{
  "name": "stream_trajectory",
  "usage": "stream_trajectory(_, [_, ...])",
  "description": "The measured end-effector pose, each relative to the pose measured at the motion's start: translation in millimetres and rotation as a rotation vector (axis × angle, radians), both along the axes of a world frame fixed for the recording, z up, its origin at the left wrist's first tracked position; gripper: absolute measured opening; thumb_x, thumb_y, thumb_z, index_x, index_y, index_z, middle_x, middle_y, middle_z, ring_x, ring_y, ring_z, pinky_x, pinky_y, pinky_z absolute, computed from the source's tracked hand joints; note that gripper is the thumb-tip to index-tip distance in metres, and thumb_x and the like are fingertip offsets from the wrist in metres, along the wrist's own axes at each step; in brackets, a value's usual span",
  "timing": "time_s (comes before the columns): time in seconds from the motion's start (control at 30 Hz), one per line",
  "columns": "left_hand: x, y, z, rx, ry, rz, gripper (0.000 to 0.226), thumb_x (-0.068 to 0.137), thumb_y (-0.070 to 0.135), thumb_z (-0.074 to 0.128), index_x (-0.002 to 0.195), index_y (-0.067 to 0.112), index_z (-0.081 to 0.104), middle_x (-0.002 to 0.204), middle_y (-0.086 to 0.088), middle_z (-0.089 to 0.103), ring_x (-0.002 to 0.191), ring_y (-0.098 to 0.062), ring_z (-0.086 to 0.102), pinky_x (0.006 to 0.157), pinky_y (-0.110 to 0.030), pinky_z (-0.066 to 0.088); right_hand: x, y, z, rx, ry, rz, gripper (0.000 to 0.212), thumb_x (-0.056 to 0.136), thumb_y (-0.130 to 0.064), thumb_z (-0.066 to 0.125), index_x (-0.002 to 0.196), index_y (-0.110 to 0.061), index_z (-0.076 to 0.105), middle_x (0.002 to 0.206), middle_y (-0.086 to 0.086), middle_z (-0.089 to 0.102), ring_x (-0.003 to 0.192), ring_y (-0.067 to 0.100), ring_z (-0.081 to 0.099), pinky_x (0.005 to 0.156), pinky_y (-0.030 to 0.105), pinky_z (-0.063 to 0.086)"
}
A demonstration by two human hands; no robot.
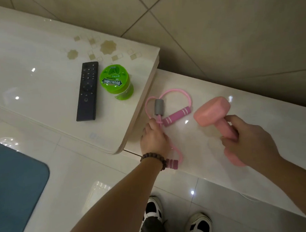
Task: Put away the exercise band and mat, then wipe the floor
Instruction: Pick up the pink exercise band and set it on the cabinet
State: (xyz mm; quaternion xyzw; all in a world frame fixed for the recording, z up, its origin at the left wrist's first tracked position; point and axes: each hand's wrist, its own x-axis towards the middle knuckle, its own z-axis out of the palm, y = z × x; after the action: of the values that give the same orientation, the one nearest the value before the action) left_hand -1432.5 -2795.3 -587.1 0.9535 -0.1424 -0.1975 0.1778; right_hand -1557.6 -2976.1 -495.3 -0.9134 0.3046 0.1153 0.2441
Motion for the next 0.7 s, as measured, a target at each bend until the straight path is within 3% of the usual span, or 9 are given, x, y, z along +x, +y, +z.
stream_trajectory(0.13, [-3, 9, -1, 0.135, -0.280, -0.147, 0.062, 0.071, 0.033, 0.075, 0.121, 0.008, 0.048, 0.105, -0.016, 0.056, 0.093, -0.034, 0.055, 0.076, -0.044, 0.047, 0, 4, 0, -0.007, 0.002, 0.015, 0.031, 0.085, -0.025, 0.066, 0.113, -0.021, 0.053, 0.063, -0.011, 0.051, 0.055, 0.002, 0.048, 0.048, 0.019, 0.027])
stream_trajectory(0.2, [5, 3, 0, 0.104, -0.400, -0.273, 0.066, 0.070, 0.032, 0.074, 0.129, 0.013, 0.049, 0.116, -0.015, 0.055, 0.099, -0.034, 0.051, 0.078, -0.044, 0.045, 1, 4, -1, -0.008, -0.003, 0.016, 0.031, 0.085, -0.026, 0.066, 0.113, -0.021, 0.053, 0.064, -0.010, 0.052, 0.056, 0.002, 0.048, 0.048, 0.019, 0.028])
stream_trajectory(0.27, [17, -11, 7, 0.131, -0.381, -0.408, 0.058, 0.080, 0.025, 0.065, 0.134, 0.018, 0.047, 0.134, -0.010, 0.048, 0.118, -0.033, 0.042, 0.091, -0.048, 0.038, 1, 3, -3, -0.005, -0.001, 0.016, 0.031, 0.085, -0.026, 0.065, 0.113, -0.022, 0.052, 0.066, -0.008, 0.055, 0.057, 0.005, 0.049, 0.048, 0.019, 0.029])
stream_trajectory(0.33, [31, -25, 11, 0.208, -0.312, -0.509, 0.038, 0.090, 0.014, 0.050, 0.127, 0.019, 0.049, 0.135, -0.005, 0.046, 0.128, -0.030, 0.032, 0.101, -0.048, 0.026, 1, 2, -5, -0.013, -0.001, 0.009, 0.031, 0.085, -0.027, 0.065, 0.113, -0.023, 0.052, 0.070, -0.005, 0.058, 0.057, 0.008, 0.050, 0.049, 0.019, 0.029])
stream_trajectory(0.47, [52, -40, 24, 0.231, -0.285, -0.579, 0.032, 0.092, 0.007, 0.043, 0.120, 0.018, 0.052, 0.128, -0.003, 0.050, 0.129, -0.024, 0.033, 0.106, -0.047, 0.022, 1, -1, -6, -0.024, -0.002, -0.009, 0.031, 0.085, -0.027, 0.065, 0.112, -0.023, 0.052, 0.066, -0.009, 0.053, 0.056, 0.007, 0.048, 0.049, 0.018, 0.027])
stream_trajectory(0.53, [59, -40, 34, 0.144, -0.355, -0.609, 0.029, 0.094, 0.012, 0.046, 0.121, 0.020, 0.052, 0.126, 0.000, 0.051, 0.124, -0.021, 0.038, 0.104, -0.043, 0.024, 0, -3, -5, -0.024, -0.010, -0.020, 0.031, 0.084, -0.027, 0.066, 0.112, -0.023, 0.053, 0.062, -0.015, 0.048, 0.055, 0.001, 0.045, 0.048, 0.018, 0.026])
stream_trajectory(0.7, [84, -60, 58, -0.031, -0.467, -0.681, 0.033, 0.095, 0.017, 0.051, 0.128, 0.022, 0.051, 0.128, -0.001, 0.051, 0.125, -0.025, 0.041, 0.108, -0.043, 0.025, 0, -10, -3, -0.003, -0.004, -0.025, 0.033, 0.085, -0.029, 0.066, 0.115, -0.023, 0.053, 0.067, -0.012, 0.053, 0.058, 0.006, 0.052, 0.053, 0.019, 0.034])
